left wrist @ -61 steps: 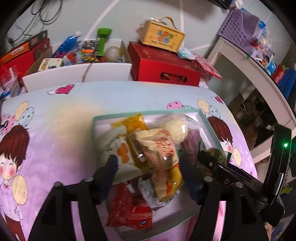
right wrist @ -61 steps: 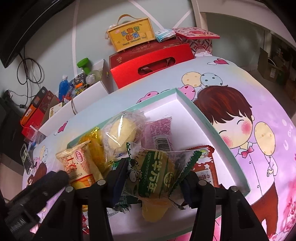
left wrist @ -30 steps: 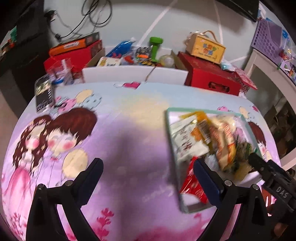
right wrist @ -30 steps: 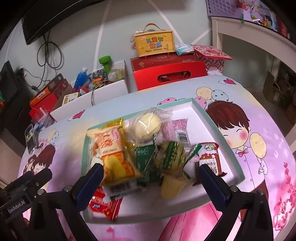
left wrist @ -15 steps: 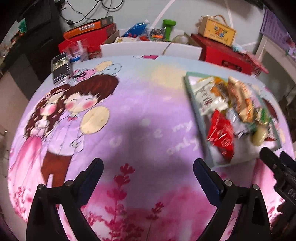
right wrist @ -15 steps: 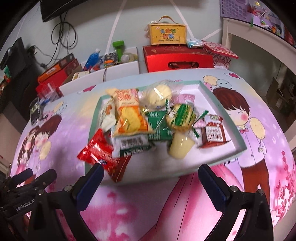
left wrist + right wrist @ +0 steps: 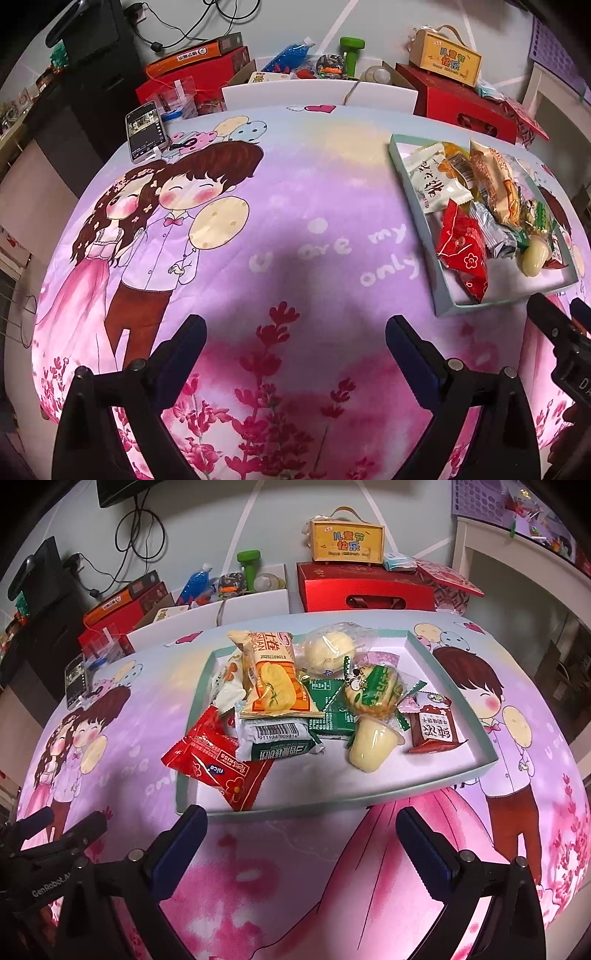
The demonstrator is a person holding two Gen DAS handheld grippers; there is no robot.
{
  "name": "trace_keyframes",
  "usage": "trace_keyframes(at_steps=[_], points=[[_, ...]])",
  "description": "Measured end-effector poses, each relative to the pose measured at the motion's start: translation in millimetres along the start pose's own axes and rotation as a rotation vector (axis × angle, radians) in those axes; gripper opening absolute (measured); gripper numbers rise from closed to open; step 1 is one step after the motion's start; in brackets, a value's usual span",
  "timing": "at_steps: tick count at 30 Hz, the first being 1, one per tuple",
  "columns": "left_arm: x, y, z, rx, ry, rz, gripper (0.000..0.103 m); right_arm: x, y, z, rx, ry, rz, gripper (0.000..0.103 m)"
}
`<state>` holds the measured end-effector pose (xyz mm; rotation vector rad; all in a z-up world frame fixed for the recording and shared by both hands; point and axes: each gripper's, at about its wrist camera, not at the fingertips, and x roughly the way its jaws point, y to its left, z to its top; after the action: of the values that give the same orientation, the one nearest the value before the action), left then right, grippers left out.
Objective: Organize snacks
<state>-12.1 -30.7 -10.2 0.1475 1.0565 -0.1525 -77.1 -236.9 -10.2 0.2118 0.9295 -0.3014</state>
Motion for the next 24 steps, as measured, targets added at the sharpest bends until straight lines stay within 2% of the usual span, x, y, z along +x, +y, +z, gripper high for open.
trace_keyframes(at_steps=[24], points=[[-3.8,-6.3,6.0,0.023,-0.004,0.014,0.098,7.9,-1.4,0.9,-0.008,0.024,-0.004,0.103]])
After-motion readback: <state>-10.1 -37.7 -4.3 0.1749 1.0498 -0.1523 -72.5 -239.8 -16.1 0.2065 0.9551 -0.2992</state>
